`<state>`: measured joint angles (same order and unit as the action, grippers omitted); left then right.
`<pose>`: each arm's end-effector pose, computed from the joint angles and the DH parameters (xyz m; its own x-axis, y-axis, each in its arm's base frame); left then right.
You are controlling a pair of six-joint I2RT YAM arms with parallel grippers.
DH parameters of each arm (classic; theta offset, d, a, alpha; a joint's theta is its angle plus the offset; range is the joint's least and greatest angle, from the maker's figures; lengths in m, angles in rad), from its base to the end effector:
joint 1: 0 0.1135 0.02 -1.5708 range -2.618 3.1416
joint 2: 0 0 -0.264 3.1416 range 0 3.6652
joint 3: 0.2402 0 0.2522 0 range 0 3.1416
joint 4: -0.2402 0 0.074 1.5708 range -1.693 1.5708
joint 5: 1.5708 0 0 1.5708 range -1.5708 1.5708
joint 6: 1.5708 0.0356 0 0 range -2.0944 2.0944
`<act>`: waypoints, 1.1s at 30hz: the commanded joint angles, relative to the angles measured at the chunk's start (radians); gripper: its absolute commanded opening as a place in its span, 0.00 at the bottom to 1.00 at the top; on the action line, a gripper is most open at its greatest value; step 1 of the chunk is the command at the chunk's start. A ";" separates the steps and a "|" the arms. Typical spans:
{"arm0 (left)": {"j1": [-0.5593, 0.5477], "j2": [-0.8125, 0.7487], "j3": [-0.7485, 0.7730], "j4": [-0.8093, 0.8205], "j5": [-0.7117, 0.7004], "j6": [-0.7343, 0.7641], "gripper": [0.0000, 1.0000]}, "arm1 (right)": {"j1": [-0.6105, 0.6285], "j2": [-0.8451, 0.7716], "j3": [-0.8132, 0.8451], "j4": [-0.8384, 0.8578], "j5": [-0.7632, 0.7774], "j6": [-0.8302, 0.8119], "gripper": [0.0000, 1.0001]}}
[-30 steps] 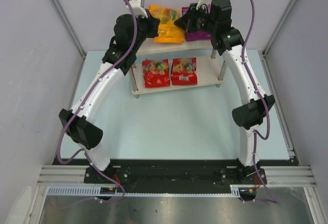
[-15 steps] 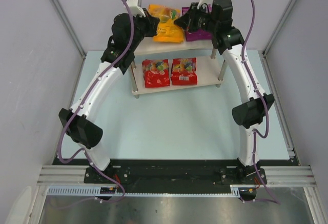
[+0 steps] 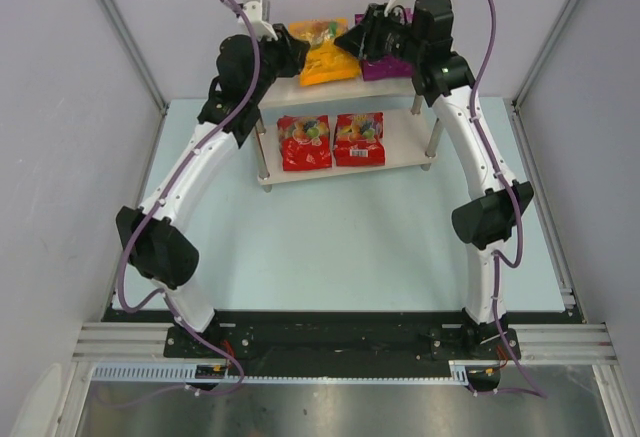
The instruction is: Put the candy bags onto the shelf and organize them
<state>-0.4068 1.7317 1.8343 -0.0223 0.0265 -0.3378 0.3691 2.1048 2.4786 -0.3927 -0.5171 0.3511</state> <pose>0.3753 -0.1627 0.4677 -0.0696 -0.3307 -0.9412 0.4205 0.8458 -0.3283 0.4277 0.1843 0.4841 -0.2830 0.2111 -0.9356 -0.7213 0.5962 0.3526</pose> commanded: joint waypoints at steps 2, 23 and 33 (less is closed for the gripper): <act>0.005 -0.057 -0.078 0.082 -0.007 -0.018 0.43 | -0.012 -0.017 0.051 0.072 -0.038 0.009 0.48; 0.088 -0.285 -0.136 0.000 0.000 0.006 0.87 | -0.009 -0.343 -0.332 0.209 0.095 -0.116 0.59; 0.088 -0.786 -0.579 -0.142 -0.192 0.046 1.00 | -0.015 -0.957 -1.107 0.436 0.325 -0.135 1.00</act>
<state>-0.3210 1.1126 1.4223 -0.1127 -0.0532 -0.3157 0.3569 1.3483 1.5494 -0.0872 -0.3271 0.2447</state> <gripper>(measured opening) 0.996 0.993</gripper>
